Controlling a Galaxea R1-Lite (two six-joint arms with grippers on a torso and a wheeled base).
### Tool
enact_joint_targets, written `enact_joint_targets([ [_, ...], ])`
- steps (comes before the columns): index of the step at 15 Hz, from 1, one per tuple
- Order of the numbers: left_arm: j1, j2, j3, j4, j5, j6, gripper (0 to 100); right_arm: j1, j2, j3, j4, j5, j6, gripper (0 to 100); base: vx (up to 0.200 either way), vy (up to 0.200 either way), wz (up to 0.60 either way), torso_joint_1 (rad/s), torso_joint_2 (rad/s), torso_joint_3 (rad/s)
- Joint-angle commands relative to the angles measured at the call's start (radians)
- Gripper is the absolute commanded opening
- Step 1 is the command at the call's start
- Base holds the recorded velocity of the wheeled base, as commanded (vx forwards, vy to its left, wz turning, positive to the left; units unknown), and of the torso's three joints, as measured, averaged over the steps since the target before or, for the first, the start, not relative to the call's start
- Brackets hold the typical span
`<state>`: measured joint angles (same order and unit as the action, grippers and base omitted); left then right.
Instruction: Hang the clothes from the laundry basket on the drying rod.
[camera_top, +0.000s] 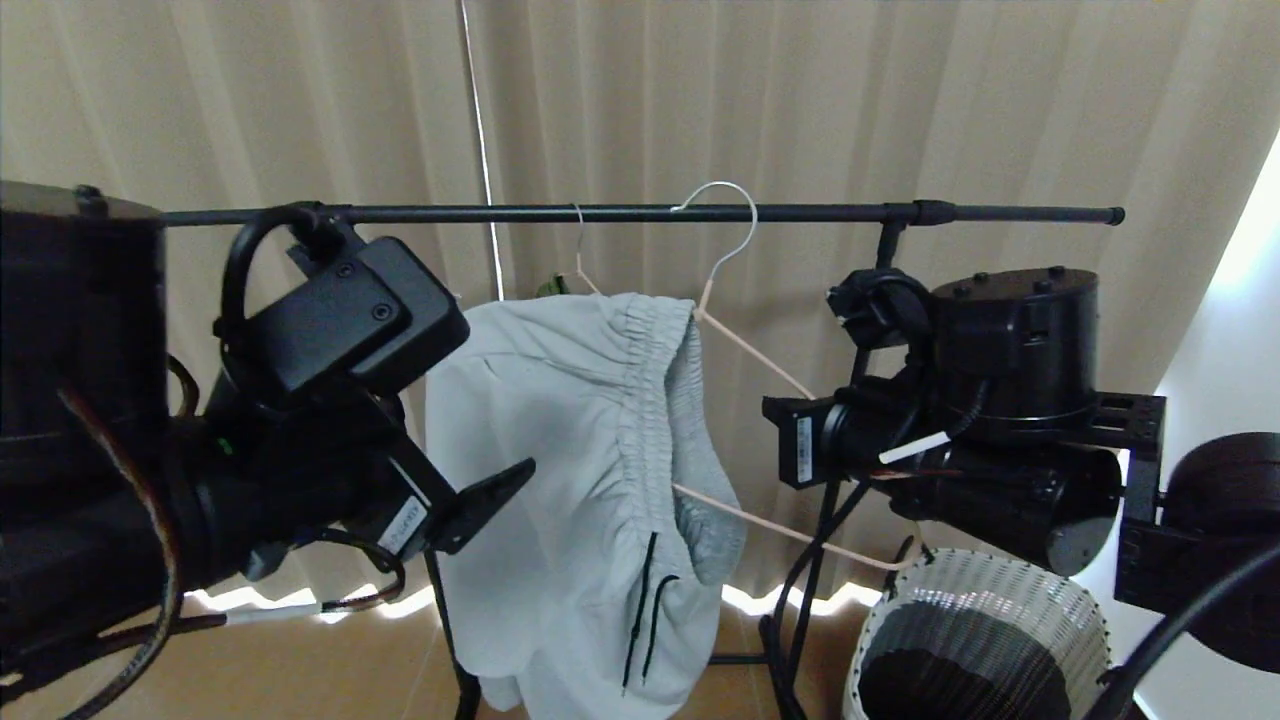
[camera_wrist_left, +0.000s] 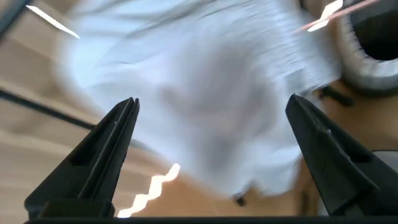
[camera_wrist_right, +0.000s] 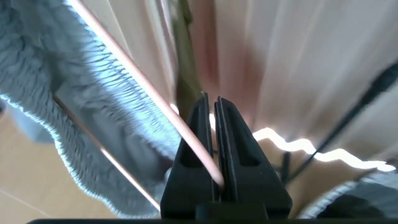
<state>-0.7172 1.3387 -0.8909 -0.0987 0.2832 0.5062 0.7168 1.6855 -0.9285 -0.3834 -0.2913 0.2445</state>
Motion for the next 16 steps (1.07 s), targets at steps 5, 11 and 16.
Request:
enact_joint_targets([
  [5, 0.128, 0.004, 0.027, -0.076, -0.179, 0.279, 100, -0.027, -0.191, 0.168, -0.002, 0.149, -0.126, 0, 0.0, 0.0, 0.0, 0.0, 0.0, 0.0],
  [11, 0.053, 0.085, -0.043, -0.078, -0.223, 0.302, 100, -0.017, -0.115, 0.209, -0.173, 0.156, -0.203, 0, 0.0, 0.0, 0.0, 0.0, 0.0, 0.0],
  [16, 0.059, 0.12, -0.06, -0.105, -0.22, 0.341, 100, 0.036, -0.121, 0.215, -0.175, 0.201, -0.208, 0, 0.0, 0.0, 0.0, 0.0, 0.0, 0.0],
])
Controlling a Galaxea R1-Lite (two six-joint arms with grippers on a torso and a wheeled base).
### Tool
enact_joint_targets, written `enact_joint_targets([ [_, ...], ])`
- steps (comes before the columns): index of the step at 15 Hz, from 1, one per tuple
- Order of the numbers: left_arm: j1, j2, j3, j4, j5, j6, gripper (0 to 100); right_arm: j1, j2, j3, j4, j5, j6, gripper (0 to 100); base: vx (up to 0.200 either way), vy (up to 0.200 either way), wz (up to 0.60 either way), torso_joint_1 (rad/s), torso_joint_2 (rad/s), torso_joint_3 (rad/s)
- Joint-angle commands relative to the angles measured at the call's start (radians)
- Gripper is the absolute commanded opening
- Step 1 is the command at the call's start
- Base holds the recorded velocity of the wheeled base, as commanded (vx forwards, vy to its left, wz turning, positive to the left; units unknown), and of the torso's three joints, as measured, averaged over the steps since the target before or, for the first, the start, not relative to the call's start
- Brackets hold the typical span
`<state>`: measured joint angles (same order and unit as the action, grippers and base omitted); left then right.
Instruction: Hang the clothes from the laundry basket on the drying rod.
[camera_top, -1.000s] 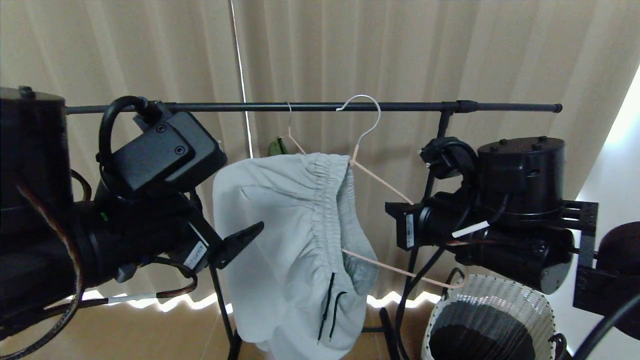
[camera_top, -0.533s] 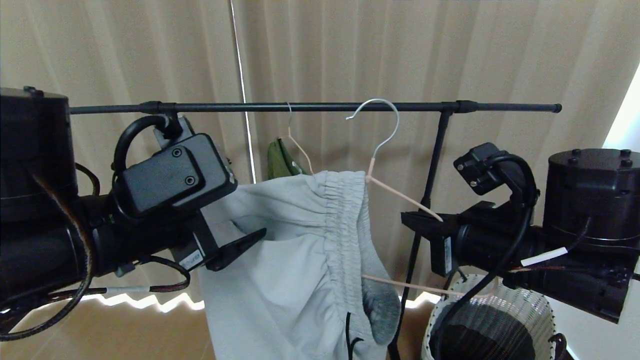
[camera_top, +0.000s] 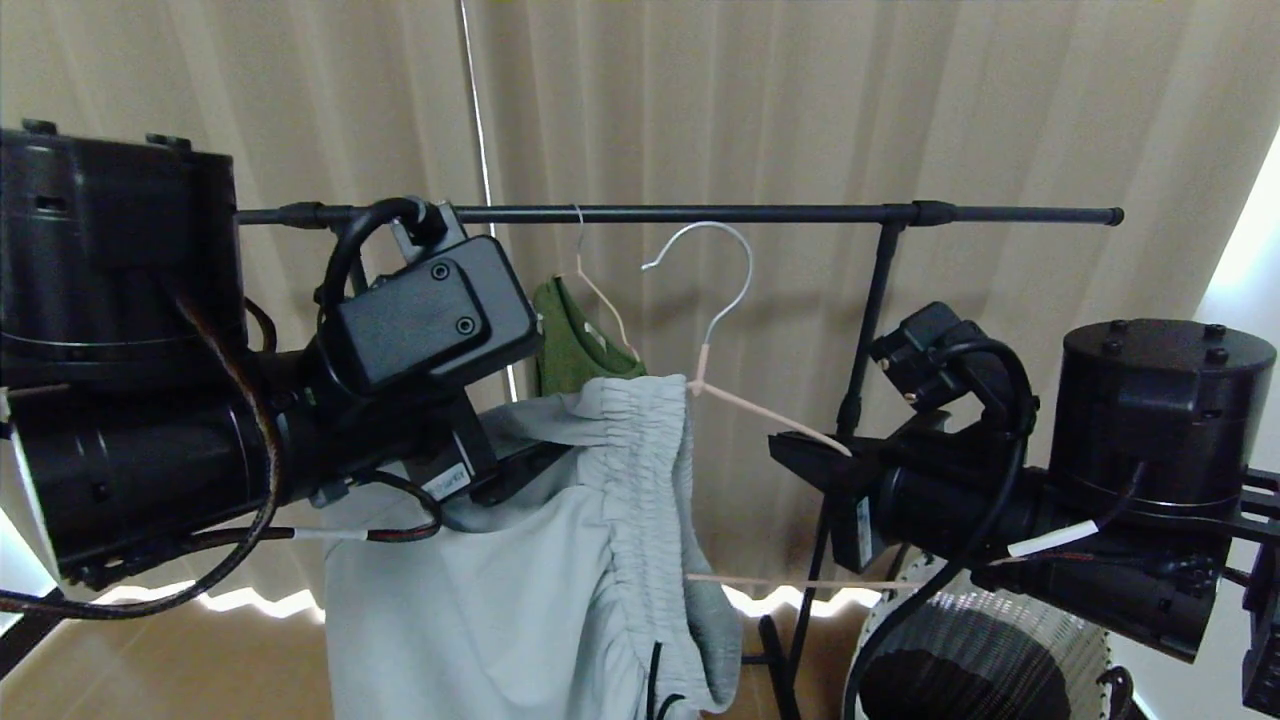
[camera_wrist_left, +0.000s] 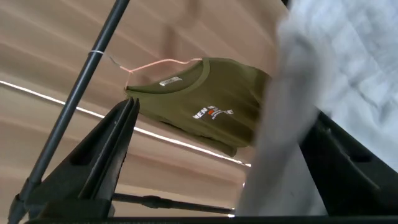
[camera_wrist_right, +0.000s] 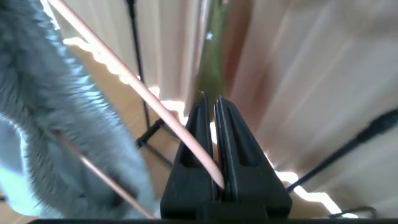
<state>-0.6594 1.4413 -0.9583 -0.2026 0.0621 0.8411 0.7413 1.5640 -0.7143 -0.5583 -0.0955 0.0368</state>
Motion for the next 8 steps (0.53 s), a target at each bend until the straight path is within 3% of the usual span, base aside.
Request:
enact_joint_targets([
  [1, 0.012, 0.019, 0.01, -0.001, 0.002, 0.016, 100, 0.017, -0.002, 0.001, 0.0, 0.007, 0.002, 0, 0.0, 0.0, 0.0, 0.0, 0.0, 0.0],
  [4, 0.024, 0.025, 0.01, -0.001, 0.001, 0.018, 100, 0.018, -0.004, 0.004, 0.0, 0.031, -0.003, 0, 0.0, 0.0, 0.0, 0.0, 0.0, 0.0],
  [5, 0.024, 0.025, 0.012, -0.001, 0.001, 0.018, 0, 0.018, -0.004, 0.004, 0.0, 0.039, -0.003, 0, 0.0, 0.0, 0.0, 0.0, 0.0, 0.0],
  [8, 0.026, 0.027, 0.012, -0.001, -0.001, 0.016, 0, 0.018, -0.004, 0.002, -0.006, 0.05, -0.003, 0, 0.0, 0.0, 0.0, 0.0, 0.0, 0.0],
])
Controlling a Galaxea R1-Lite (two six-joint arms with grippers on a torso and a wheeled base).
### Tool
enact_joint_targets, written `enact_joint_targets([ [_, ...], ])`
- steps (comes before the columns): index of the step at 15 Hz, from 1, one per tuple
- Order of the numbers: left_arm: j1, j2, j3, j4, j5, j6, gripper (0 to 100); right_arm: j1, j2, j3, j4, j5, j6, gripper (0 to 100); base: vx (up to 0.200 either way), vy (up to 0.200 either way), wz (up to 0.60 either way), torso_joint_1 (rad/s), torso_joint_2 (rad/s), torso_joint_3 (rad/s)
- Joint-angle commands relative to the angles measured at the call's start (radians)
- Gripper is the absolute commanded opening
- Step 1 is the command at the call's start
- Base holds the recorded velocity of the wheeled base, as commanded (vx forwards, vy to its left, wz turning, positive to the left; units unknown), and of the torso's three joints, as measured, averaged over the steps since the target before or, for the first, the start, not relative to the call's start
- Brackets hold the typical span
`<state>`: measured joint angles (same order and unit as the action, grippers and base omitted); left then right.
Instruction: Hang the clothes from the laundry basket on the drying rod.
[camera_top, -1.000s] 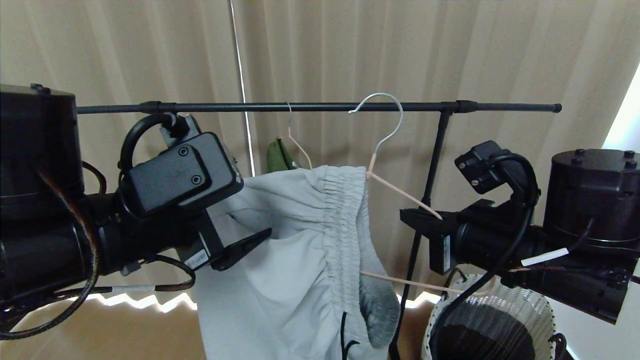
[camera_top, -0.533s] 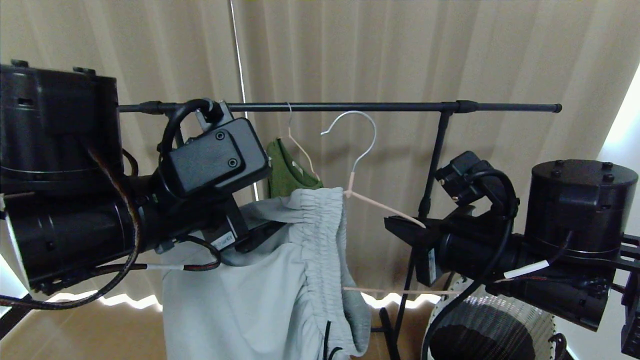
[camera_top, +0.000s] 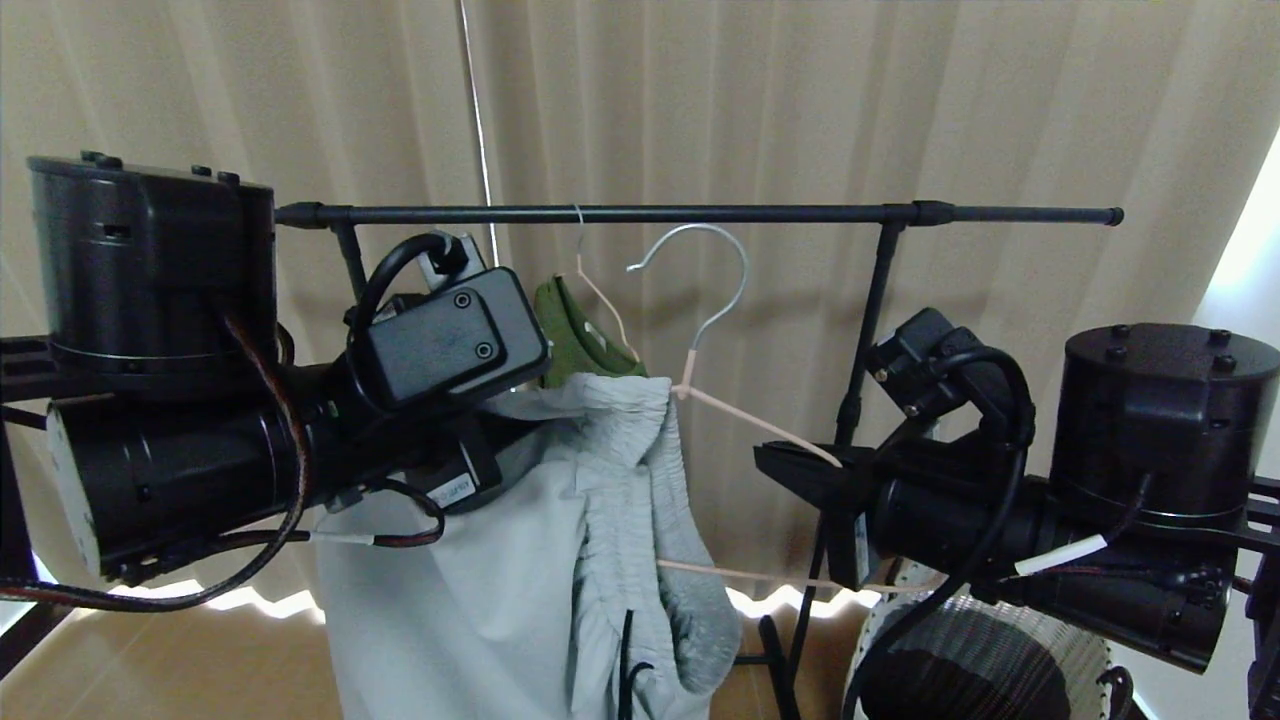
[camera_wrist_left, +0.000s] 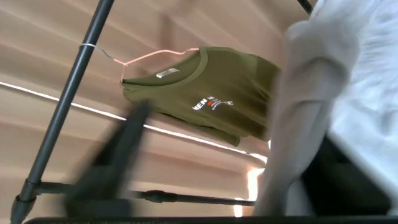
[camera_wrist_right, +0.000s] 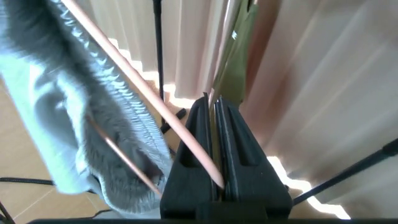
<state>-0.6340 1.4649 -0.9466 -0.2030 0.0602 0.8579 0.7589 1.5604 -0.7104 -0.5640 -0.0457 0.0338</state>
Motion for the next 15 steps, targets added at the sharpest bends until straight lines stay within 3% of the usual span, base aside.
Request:
enact_joint_targets([
  [1, 0.001, 0.003, 0.003, -0.001, 0.001, 0.0, 0, 0.0, 0.0, 0.002, -0.02, 0.01, -0.002, 0, 0.0, 0.0, 0.0, 0.0, 0.0, 0.0],
  [6, 0.002, -0.001, 0.031, -0.013, 0.006, -0.007, 0, 0.0, 0.003, 0.014, -0.066, 0.015, -0.002, 0, 0.0, 0.0, 0.0, 0.0, 0.0, 0.0],
  [8, 0.002, 0.0, 0.068, -0.098, 0.007, -0.008, 0, -0.001, 0.001, 0.014, -0.065, 0.015, -0.005, 0, 0.0, 0.0, 0.0, 0.0, 0.0, 0.0],
  [9, 0.002, 0.002, 0.088, -0.144, 0.009, -0.007, 0, -0.001, 0.001, 0.014, -0.065, 0.015, -0.005, 100, 0.0, 0.0, 0.0, 0.0, 0.0, 0.0],
  [13, 0.04, 0.002, 0.123, -0.167, 0.084, -0.011, 0, -0.001, 0.001, 0.014, -0.076, 0.01, -0.003, 100, 0.0, 0.0, 0.0, 0.0, 0.0, 0.0],
  [15, 0.119, 0.0, 0.14, -0.167, 0.159, -0.039, 0, -0.029, -0.01, 0.043, -0.14, 0.006, -0.006, 100, 0.0, 0.0, 0.0, 0.0, 0.0, 0.0],
])
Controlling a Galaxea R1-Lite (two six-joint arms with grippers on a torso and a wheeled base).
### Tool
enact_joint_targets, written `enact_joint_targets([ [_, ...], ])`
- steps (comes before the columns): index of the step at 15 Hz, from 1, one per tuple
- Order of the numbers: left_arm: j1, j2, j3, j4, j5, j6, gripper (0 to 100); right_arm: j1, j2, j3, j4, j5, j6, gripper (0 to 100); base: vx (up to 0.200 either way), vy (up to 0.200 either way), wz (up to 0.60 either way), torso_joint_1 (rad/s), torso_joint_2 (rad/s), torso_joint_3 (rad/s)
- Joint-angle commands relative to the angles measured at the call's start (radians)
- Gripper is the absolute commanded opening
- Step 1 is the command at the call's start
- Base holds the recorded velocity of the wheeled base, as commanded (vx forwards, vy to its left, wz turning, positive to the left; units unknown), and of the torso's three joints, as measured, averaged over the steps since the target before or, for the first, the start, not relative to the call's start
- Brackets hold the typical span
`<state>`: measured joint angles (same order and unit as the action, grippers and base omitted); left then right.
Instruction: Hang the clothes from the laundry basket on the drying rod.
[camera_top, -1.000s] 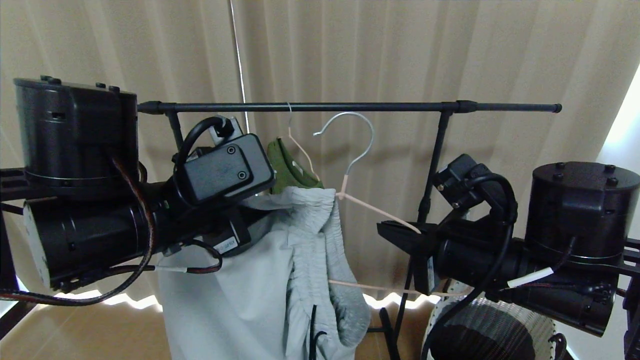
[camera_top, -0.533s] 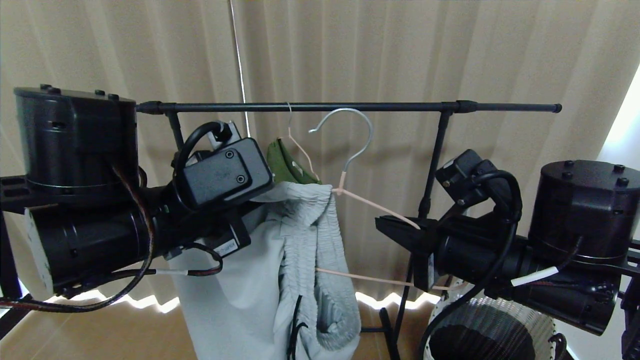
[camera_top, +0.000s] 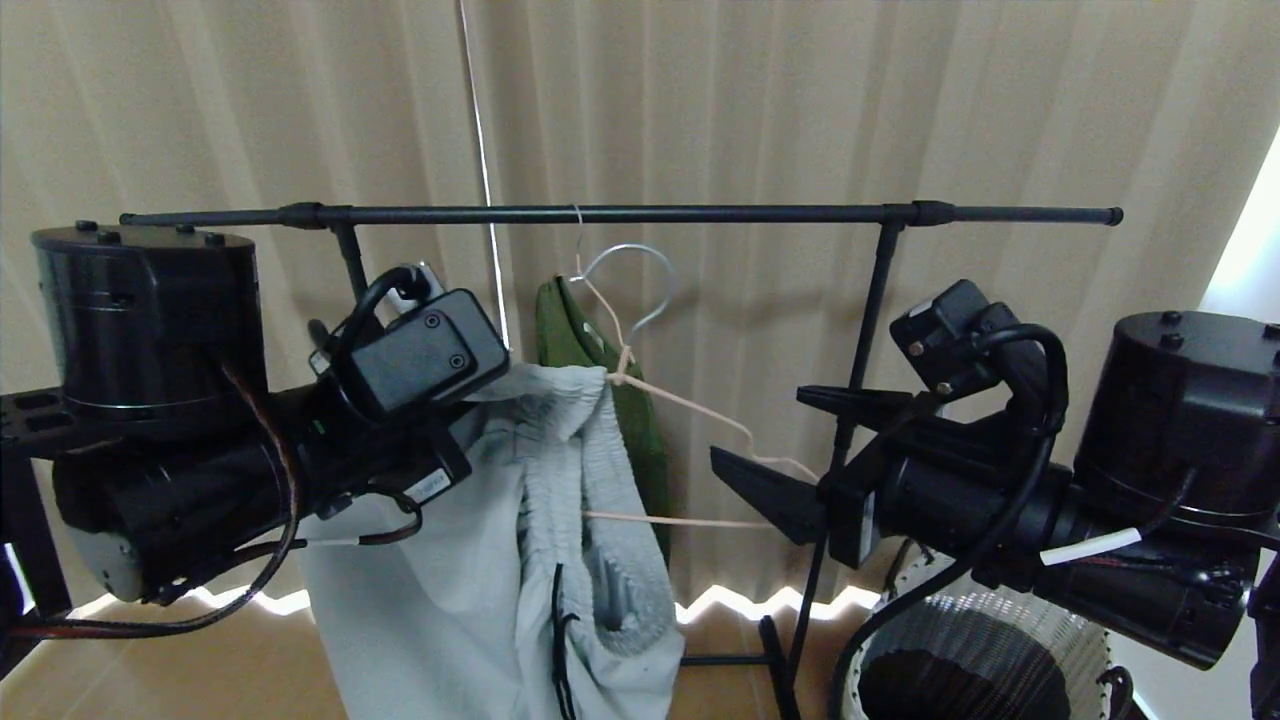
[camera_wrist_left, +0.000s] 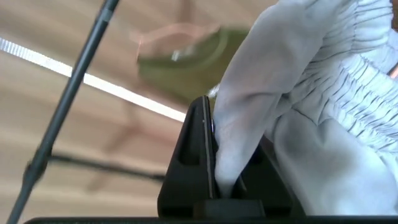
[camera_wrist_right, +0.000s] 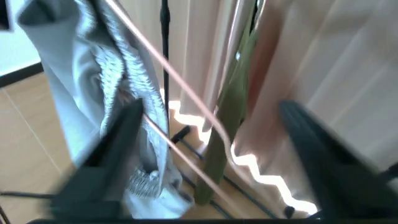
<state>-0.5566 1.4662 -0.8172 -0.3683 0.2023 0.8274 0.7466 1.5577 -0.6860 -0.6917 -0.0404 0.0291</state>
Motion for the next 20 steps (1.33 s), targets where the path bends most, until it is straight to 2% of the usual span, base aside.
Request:
enact_joint_targets([
  [1, 0.053, -0.004, 0.015, -0.001, 0.063, -0.047, 0, -0.023, -0.008, 0.042, -0.029, 0.001, -0.003, 100, 0.0, 0.0, 0.0, 0.0, 0.0, 0.0],
  [3, 0.057, -0.006, 0.018, -0.001, 0.118, -0.146, 0, -0.023, -0.007, 0.08, -0.043, 0.001, -0.002, 100, 0.0, 0.0, 0.0, 0.0, 0.0, 0.0],
  [4, 0.046, -0.007, 0.016, -0.006, 0.118, -0.241, 0, -0.023, -0.001, 0.105, -0.055, 0.001, 0.0, 100, 0.0, 0.0, 0.0, 0.0, 0.0, 0.0],
  [5, 0.041, -0.007, 0.015, -0.008, 0.115, -0.275, 0, -0.021, 0.002, 0.114, -0.063, 0.001, 0.0, 100, 0.0, 0.0, 0.0, 0.0, 0.0, 0.0],
  [6, 0.009, -0.02, 0.01, -0.014, 0.114, -0.346, 0, -0.016, 0.009, 0.137, -0.078, 0.002, 0.0, 100, 0.0, 0.0, 0.0, 0.0, 0.0, 0.0],
  [9, -0.022, -0.05, 0.004, -0.018, 0.098, -0.372, 0, 0.008, 0.03, 0.152, -0.086, 0.002, 0.0, 100, 0.0, 0.0, 0.0, 0.0, 0.0, 0.0],
  [11, -0.039, -0.086, 0.004, -0.023, 0.051, -0.372, 0, 0.031, 0.058, 0.148, -0.088, 0.002, 0.0, 100, 0.0, 0.0, 0.0, 0.0, 0.0, 0.0],
  [13, -0.045, -0.099, -0.005, -0.024, 0.046, -0.37, 0, 0.046, 0.088, 0.14, -0.101, 0.002, 0.0, 100, 0.0, 0.0, 0.0, 0.0, 0.0, 0.0],
  [16, -0.075, -0.125, -0.017, -0.027, 0.045, -0.372, 0, 0.054, 0.156, 0.146, -0.187, -0.001, -0.003, 100, 0.0, 0.0, 0.0, 0.0, 0.0, 0.0],
  [20, -0.089, -0.159, -0.017, -0.027, 0.022, -0.372, 0, 0.054, 0.208, 0.146, -0.209, -0.006, 0.0, 100, 0.0, 0.0, 0.0, 0.0, 0.0, 0.0],
])
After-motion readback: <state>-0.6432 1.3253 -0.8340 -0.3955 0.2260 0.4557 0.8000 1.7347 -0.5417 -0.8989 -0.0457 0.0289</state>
